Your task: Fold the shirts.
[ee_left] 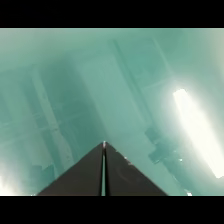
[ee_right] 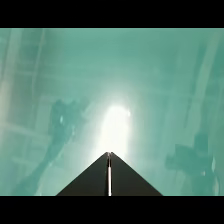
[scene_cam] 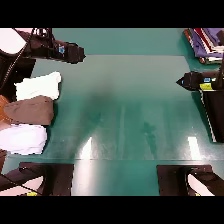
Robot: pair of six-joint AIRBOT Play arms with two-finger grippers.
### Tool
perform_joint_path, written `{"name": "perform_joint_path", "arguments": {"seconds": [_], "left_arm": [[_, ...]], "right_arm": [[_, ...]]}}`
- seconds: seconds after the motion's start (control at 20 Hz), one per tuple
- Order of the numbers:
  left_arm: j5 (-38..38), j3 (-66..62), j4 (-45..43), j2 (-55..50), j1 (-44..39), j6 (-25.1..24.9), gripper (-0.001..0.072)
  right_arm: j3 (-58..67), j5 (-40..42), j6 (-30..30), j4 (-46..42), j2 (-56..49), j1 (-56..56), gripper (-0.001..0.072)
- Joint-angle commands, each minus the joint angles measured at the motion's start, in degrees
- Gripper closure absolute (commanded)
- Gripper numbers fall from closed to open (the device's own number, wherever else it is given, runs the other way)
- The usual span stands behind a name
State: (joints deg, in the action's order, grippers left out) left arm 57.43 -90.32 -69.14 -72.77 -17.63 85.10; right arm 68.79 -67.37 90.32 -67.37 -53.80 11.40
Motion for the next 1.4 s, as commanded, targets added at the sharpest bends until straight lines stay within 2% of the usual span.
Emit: {"name": "perform_joint_path", "arguments": {"seconds": [0.0,0.5,0.65,0.7,0.75,0.8,0.9,1.0,1.35], "left_arm": [[0.00,0.02,0.00,-0.02,0.00,0.00,0.0682],[-0.02,0.02,0.15,-0.02,0.00,0.02,0.0682],[-3.76,0.02,2.14,-0.02,0.00,-0.35,0.0680],[-4.37,-0.02,-0.55,0.00,0.35,-2.12,0.0519],[-3.67,-0.04,-4.90,0.00,0.98,-2.60,0.0149],[-1.99,0.04,-10.75,-0.02,1.92,-1.99,0.0022],[2.36,0.04,-22.64,-0.79,4.72,-0.74,0.0038],[3.63,2.05,-28.30,-2.14,9.51,0.48,0.0038],[-7.17,19.80,-27.02,-9.53,24.26,3.17,0.0037]], "right_arm": [[0.07,1.42,0.04,-0.20,1.38,0.20,0.0693],[0.07,1.42,0.04,-0.17,1.36,0.20,0.0693],[0.07,1.42,0.04,-0.17,1.36,0.22,0.0694],[0.07,1.42,0.04,-0.17,1.36,0.22,0.0693],[0.07,1.44,0.04,-0.17,1.36,0.22,0.0693],[0.07,1.44,0.07,-0.17,1.36,0.22,0.0693],[0.07,1.44,0.09,-0.15,1.36,0.22,0.0693],[0.07,1.42,0.09,-0.17,1.33,0.22,0.0694],[0.04,1.46,2.95,-0.17,1.33,0.22,0.0693]]}}
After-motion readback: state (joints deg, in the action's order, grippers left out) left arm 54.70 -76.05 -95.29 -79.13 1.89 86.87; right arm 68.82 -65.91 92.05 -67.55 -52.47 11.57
